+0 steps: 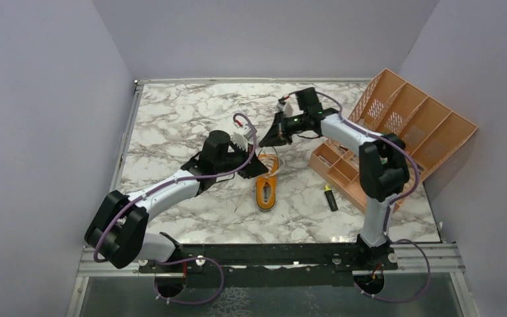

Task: Tie the shoes

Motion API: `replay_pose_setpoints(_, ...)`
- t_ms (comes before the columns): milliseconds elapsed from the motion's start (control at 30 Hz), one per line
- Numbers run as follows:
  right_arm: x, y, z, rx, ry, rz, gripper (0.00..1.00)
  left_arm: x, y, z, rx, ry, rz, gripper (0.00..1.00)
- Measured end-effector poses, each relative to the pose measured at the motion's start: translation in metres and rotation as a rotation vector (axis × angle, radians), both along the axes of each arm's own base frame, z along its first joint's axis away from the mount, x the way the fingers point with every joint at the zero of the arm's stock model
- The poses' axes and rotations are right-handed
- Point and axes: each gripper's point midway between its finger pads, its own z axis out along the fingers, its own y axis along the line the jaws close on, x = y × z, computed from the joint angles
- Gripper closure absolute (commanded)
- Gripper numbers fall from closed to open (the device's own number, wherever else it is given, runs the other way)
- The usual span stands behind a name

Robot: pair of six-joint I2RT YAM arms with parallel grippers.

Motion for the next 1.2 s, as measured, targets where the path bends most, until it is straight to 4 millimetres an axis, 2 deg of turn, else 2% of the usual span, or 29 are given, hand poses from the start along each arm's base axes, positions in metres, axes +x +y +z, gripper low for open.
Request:
replay_pose_setpoints(100, -0.002, 0.041, -0.017, -0.001, 0.039, 0.072, 0.99, -0.005, 0.005, -0.005, -0.001, -0.009, 0.010, 1.00)
replay_pose_setpoints(200, -0.023, 0.079, -0.036, -0.004, 0.085, 0.165, 0.98, -0.012, 0.010, -0.009, -0.007, -0.023, 0.010, 1.00)
replay_pose_setpoints(300, -0.053, 0.104, -0.054, -0.029, 0.134, 0.257, 0.84, -0.017, 0.013, -0.009, -0.013, -0.038, 0.008, 1.00)
replay_pose_setpoints(400, -0.078, 0.114, -0.063, -0.056, 0.161, 0.341, 0.58, -0.020, 0.014, -0.010, -0.018, -0.050, 0.004, 1.00)
replay_pose_setpoints(467, -0.083, 0.109, -0.065, -0.069, 0.172, 0.359, 0.42, -0.020, 0.014, -0.012, -0.016, -0.052, 0.003, 1.00)
replay_pose_setpoints(567, -0.068, 0.092, -0.061, -0.072, 0.159, 0.340, 0.28, -0.020, 0.014, -0.013, -0.015, -0.054, 0.001, 1.00)
replay_pose_setpoints(667, -0.040, 0.067, -0.050, -0.055, 0.134, 0.277, 0.25, -0.019, 0.014, -0.014, -0.014, -0.053, 0.002, 1.00)
replay_pose_setpoints(767, -0.012, 0.031, -0.029, -0.040, 0.076, 0.203, 0.25, -0.018, 0.012, -0.019, -0.009, -0.031, 0.006, 1.00)
replay_pose_setpoints(867, 0.000, -0.009, -0.010, -0.069, -0.010, 0.122, 0.26, -0.012, 0.008, -0.022, -0.008, 0.008, 0.023, 1.00)
replay_pose_setpoints(967, -0.012, -0.040, 0.005, -0.158, -0.175, 0.064, 0.28, 0.001, 0.003, -0.023, -0.003, 0.045, 0.046, 1.00)
replay_pose_setpoints(1033, -0.042, -0.050, 0.019, -0.198, -0.315, 0.061, 0.29, 0.011, -0.003, -0.021, -0.001, 0.058, 0.053, 1.00)
replay_pose_setpoints(1100, -0.073, -0.045, 0.031, -0.207, -0.474, 0.081, 0.30, 0.022, -0.010, -0.021, 0.001, 0.074, 0.053, 1.00)
replay_pose_setpoints(1200, -0.122, -0.018, 0.036, -0.174, -0.685, 0.155, 0.31, 0.030, -0.016, -0.028, 0.017, 0.107, 0.043, 1.00)
